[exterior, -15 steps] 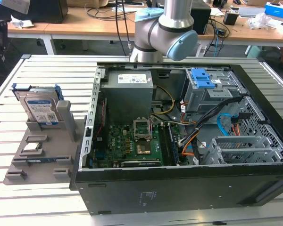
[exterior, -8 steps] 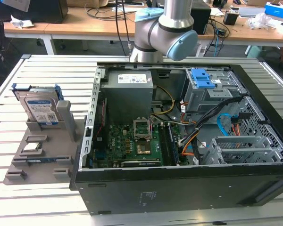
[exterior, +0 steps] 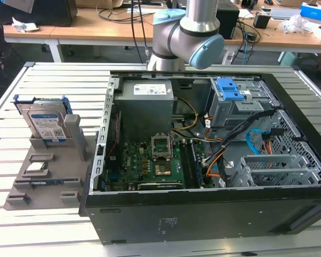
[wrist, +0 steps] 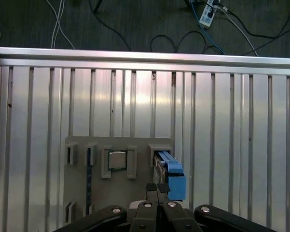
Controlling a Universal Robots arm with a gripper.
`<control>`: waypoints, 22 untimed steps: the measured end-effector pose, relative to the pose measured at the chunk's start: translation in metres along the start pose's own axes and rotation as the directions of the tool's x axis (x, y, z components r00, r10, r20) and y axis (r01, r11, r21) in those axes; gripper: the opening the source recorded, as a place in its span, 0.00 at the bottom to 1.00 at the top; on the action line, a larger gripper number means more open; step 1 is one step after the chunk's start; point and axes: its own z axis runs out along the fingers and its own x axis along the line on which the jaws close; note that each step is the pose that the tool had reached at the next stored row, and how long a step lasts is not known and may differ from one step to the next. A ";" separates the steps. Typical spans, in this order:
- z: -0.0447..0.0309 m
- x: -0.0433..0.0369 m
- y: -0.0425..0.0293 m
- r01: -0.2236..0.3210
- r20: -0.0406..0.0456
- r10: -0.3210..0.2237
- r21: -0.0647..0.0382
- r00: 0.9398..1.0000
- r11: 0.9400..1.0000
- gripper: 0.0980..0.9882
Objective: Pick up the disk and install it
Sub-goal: 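Pick up the disk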
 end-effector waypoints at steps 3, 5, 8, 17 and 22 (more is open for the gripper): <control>0.0000 0.0000 0.0000 0.001 0.000 -0.001 0.000 1.000 1.000 0.29; 0.0000 0.0000 0.0000 0.002 0.000 -0.002 0.000 1.000 1.000 0.42; 0.0000 0.0000 0.0000 0.002 0.000 -0.002 0.000 1.000 1.000 0.49; 0.0002 -0.0086 -0.0010 0.003 0.000 -0.003 0.000 1.000 1.000 0.56; 0.0016 -0.0100 -0.0034 0.003 -0.001 -0.003 0.000 1.000 1.000 0.56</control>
